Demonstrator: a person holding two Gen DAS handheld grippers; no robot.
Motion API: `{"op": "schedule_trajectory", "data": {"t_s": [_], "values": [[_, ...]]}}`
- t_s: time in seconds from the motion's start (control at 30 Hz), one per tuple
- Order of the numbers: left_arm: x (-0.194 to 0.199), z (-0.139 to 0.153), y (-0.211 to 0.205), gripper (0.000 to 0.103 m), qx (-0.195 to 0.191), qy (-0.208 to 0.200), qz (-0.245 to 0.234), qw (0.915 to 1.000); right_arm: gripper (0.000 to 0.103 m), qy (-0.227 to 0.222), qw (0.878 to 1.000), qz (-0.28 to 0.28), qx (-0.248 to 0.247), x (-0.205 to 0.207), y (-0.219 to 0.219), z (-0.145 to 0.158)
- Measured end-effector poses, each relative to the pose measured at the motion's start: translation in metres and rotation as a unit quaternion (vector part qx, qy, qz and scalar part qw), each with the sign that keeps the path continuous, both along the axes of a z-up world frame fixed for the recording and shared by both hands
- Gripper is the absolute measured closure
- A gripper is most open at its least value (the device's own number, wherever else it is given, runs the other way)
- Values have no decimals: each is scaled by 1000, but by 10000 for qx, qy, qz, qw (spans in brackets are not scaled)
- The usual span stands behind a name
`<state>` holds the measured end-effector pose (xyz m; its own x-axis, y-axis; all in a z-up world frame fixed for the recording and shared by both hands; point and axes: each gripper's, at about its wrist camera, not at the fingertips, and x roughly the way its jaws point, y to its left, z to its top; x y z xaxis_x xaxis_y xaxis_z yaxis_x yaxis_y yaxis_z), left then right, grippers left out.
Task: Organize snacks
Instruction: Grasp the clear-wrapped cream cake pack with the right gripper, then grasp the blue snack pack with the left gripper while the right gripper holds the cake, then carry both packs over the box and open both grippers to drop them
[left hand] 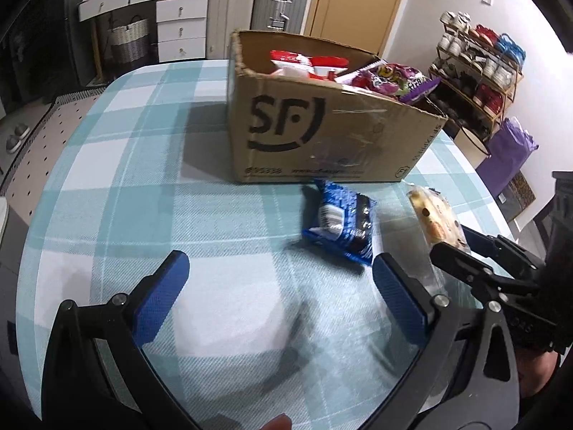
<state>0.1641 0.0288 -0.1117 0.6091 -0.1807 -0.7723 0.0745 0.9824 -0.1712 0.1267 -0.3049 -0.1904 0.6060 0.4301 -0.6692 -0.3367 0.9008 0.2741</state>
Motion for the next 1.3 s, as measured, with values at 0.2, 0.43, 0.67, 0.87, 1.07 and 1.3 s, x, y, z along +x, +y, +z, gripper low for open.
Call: {"op": "schedule_trajectory", "data": {"t_s": [0.2, 0.43, 0.67, 0.87, 1.07, 1.3], "values": [[25, -1, -23, 1, 192, 44, -244, 9995, 40, -122, 9999, -58, 94, -4, -10, 7], [52, -16, -42, 1, 254, 242, -375, 9987, 40, -185, 9993, -186, 250, -5, -27, 10], [73, -28, -62, 2, 468, 314, -427, 9975, 40, -223, 9987, -301, 357, -7, -42, 11], [81, -36, -81, 62, 629, 285, -766, 9947, 40, -261, 9982, -369, 383, -11, -48, 12], [85, -35, -82, 62, 279, 371, -870, 9951, 40, -294, 9983, -345, 353, -17, -46, 16], [83, -22, -81, 62, 217, 232, -870, 9957, 40, -361, 9984, -292, 323, -23, -39, 24]]}}
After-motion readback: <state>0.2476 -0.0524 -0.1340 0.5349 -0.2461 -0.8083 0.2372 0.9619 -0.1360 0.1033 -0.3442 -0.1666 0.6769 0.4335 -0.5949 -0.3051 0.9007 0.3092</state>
